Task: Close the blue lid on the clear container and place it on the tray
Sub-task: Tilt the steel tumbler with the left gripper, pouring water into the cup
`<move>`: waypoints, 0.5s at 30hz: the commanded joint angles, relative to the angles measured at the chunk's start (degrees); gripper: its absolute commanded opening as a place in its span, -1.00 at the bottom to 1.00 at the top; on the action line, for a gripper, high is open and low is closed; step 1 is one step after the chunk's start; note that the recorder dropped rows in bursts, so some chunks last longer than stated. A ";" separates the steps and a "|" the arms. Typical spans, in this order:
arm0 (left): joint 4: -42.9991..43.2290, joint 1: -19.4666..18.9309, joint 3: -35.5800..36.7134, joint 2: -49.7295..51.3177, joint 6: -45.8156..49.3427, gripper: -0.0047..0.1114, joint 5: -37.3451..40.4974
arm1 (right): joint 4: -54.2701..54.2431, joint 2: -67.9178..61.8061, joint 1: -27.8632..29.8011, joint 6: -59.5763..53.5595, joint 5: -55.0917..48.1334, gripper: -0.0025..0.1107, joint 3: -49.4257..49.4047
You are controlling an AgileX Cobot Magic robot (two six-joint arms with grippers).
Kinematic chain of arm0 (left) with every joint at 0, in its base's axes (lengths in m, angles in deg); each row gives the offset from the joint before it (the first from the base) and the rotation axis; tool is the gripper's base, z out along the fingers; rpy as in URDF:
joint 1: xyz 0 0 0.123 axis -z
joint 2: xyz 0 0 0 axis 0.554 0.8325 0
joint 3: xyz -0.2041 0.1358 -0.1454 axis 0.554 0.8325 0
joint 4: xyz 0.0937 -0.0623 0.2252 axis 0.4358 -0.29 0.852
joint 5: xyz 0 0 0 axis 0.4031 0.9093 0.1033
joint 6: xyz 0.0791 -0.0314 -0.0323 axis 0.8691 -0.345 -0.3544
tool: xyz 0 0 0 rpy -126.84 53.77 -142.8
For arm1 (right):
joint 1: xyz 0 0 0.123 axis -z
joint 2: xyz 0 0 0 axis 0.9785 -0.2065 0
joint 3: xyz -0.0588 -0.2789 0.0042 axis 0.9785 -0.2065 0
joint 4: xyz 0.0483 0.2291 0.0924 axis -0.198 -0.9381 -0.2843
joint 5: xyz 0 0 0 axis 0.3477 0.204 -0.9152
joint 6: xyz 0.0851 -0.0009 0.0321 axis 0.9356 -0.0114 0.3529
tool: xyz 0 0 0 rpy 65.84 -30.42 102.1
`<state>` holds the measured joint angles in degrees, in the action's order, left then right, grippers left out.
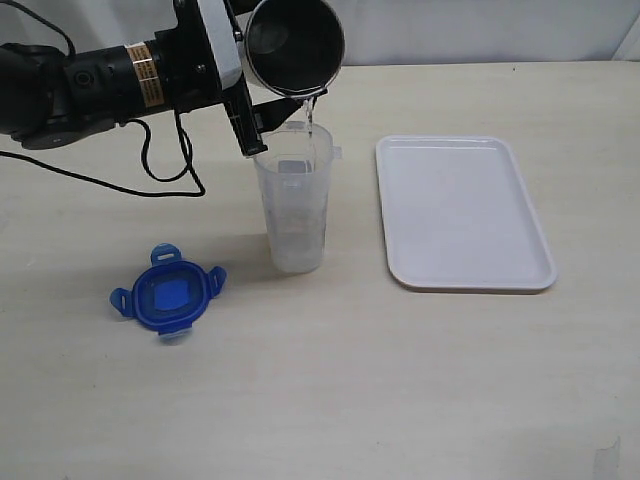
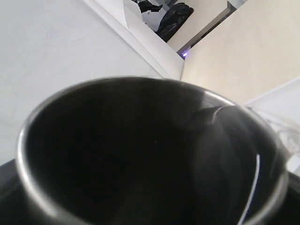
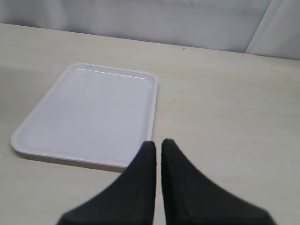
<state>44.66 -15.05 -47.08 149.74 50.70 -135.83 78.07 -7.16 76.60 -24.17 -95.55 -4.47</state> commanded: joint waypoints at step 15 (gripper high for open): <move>-1.83 -0.01 -1.01 -1.33 5.90 -0.92 -3.02 | -0.37 0.21 0.13 0.24 0.19 -0.88 -0.10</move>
<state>44.26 -15.05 -47.18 149.62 55.02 -136.11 78.07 -7.16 76.60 -24.17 -95.55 -4.47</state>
